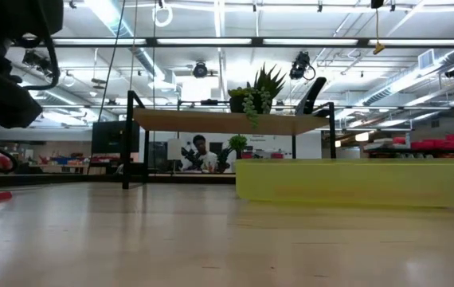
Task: Pack school essentials
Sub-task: Put the green scissors into the yellow supply box
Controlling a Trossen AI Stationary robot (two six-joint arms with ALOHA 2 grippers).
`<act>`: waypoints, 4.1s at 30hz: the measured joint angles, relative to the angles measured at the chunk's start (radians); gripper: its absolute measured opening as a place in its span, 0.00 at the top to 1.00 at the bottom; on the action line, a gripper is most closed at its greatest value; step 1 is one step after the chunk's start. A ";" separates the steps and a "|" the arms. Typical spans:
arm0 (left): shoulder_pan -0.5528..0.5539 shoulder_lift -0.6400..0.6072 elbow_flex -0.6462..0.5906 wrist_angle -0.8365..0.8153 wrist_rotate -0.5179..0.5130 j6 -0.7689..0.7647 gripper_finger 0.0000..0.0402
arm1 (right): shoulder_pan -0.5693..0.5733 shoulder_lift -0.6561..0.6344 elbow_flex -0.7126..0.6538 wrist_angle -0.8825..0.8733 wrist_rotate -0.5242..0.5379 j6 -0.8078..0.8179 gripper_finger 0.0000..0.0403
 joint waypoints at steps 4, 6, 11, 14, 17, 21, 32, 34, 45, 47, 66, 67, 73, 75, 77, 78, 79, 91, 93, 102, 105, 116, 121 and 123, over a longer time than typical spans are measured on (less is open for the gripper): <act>-0.024 0.009 -0.018 0.027 -0.001 -0.049 0.64 | 0.000 0.000 0.000 0.000 0.000 -0.001 0.94; -0.030 0.009 -0.028 0.059 -0.006 -0.068 0.63 | 0.000 0.000 0.000 0.000 0.000 -0.001 0.94; -0.042 0.009 -0.045 0.070 -0.020 -0.102 0.63 | 0.000 0.000 0.000 0.003 0.000 -0.001 0.94; -0.042 0.009 -0.045 0.071 -0.037 -0.102 0.64 | 0.000 0.000 0.000 0.006 0.000 -0.001 0.94; -0.042 0.019 -0.045 0.074 -0.050 -0.101 0.66 | 0.000 0.000 0.000 0.007 0.013 -0.001 0.94; -0.048 0.054 -0.044 0.092 -0.052 -0.087 0.68 | 0.000 0.000 0.000 0.007 0.019 -0.001 0.94; -0.066 0.106 -0.039 0.096 -0.070 -0.069 0.61 | 0.000 0.000 0.000 0.018 0.037 0.000 0.94; -0.073 0.107 -0.039 0.095 -0.078 -0.067 0.63 | 0.000 0.000 0.000 0.018 0.041 0.000 0.94; -0.124 0.106 -0.039 0.095 -0.119 -0.082 0.81 | 0.000 0.000 0.000 0.018 0.042 -0.001 0.94; -0.128 0.106 -0.039 0.095 -0.123 -0.082 0.81 | 0.000 0.000 0.000 0.018 0.042 -0.001 0.94; -0.170 0.093 0.029 0.021 -0.197 -0.129 0.84 | 0.000 0.000 0.000 0.018 0.042 -0.001 0.94; -0.172 0.093 0.036 0.015 -0.197 -0.129 0.84 | 0.000 0.000 0.000 0.018 0.042 -0.001 0.94; -0.182 0.092 0.092 -0.060 -0.197 -0.127 0.83 | 0.000 0.000 0.000 0.018 0.042 -0.001 0.94; -0.183 0.091 0.109 -0.072 -0.203 -0.124 0.84 | 0.000 0.000 0.000 0.018 0.042 -0.001 0.94; -0.183 0.091 0.123 -0.075 -0.215 -0.105 0.84 | 0.000 0.001 0.000 0.018 0.042 -0.001 0.94; -0.183 0.091 0.130 -0.072 -0.220 -0.096 0.84 | 0.000 0.003 0.000 0.018 0.042 -0.001 0.94; -0.183 0.091 0.137 -0.068 -0.229 -0.081 0.83 | 0.000 0.004 0.000 0.018 0.042 -0.001 0.94; -0.109 0.092 0.174 0.034 -0.260 0.161 0.82 | 0.000 0.014 0.000 0.018 0.031 0.004 0.94; -0.079 0.092 0.174 0.064 -0.259 0.207 0.82 | 0.000 0.014 0.000 0.018 0.025 0.007 0.94; 0.082 0.184 0.176 0.322 -0.209 0.428 0.82 | 0.000 0.010 0.006 0.012 0.007 0.032 0.94; 0.115 0.264 0.225 0.359 -0.183 0.487 0.83 | 0.000 0.010 0.034 -0.012 -0.014 0.031 0.94; 0.200 0.551 0.658 0.171 -0.177 0.803 0.83 | 0.000 0.013 0.210 -0.241 -0.032 -0.062 0.94; 0.256 0.654 0.864 0.048 -0.175 0.966 0.82 | 0.000 0.013 0.226 -0.278 -0.044 -0.063 0.94; 0.276 0.688 0.937 -0.007 -0.175 1.035 0.82 | 0.000 0.013 0.226 -0.282 -0.056 -0.058 0.94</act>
